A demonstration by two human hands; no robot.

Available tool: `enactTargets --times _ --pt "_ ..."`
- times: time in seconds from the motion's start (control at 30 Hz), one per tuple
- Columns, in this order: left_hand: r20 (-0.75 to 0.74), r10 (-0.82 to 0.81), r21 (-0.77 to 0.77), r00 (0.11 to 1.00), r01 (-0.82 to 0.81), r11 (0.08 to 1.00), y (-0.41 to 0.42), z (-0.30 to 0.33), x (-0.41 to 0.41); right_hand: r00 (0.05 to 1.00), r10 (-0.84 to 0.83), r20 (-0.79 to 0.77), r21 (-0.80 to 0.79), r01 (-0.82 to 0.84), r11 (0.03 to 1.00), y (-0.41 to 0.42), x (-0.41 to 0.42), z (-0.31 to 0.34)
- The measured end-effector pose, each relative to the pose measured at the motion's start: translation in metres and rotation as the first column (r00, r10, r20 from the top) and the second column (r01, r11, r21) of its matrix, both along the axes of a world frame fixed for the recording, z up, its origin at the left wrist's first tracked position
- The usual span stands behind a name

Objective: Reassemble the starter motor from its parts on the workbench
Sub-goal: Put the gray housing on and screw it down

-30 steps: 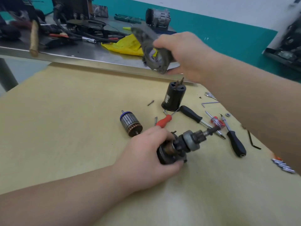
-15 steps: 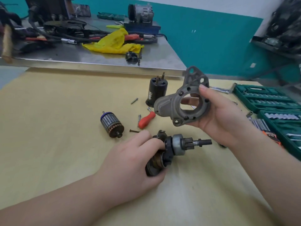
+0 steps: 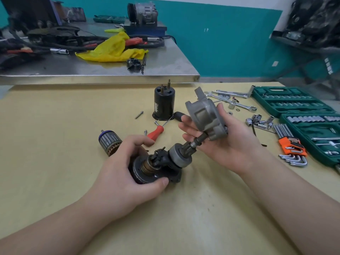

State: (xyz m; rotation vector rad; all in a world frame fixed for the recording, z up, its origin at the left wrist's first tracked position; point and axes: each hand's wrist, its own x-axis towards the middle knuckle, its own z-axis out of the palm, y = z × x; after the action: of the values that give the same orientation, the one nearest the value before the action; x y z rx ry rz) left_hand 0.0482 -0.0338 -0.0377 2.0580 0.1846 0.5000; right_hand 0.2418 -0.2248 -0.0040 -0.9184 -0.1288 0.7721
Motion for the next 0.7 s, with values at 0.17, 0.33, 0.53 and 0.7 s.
enactTargets --times 0.17,0.33,0.53,0.7 --pt "-0.012 -0.006 -0.009 1.0 0.006 1.0 0.0 0.0 -0.001 0.993 0.117 -0.012 0.026 -0.116 0.993 -0.003 -0.008 0.002" --pt "0.005 0.021 -0.105 1.0 -0.02 0.994 -0.002 0.003 0.002 0.991 0.13 0.006 -0.007 -0.13 0.991 0.0 -0.016 0.005" --pt "0.006 0.028 -0.116 1.0 -0.027 0.993 -0.003 0.004 0.002 0.995 0.025 0.1 -0.18 -0.006 0.984 0.018 -0.039 -0.005" --pt "0.014 0.003 -0.11 1.0 -0.001 0.994 -0.004 0.005 -0.002 0.998 0.001 0.064 -0.245 0.015 0.969 0.027 -0.052 -0.014"
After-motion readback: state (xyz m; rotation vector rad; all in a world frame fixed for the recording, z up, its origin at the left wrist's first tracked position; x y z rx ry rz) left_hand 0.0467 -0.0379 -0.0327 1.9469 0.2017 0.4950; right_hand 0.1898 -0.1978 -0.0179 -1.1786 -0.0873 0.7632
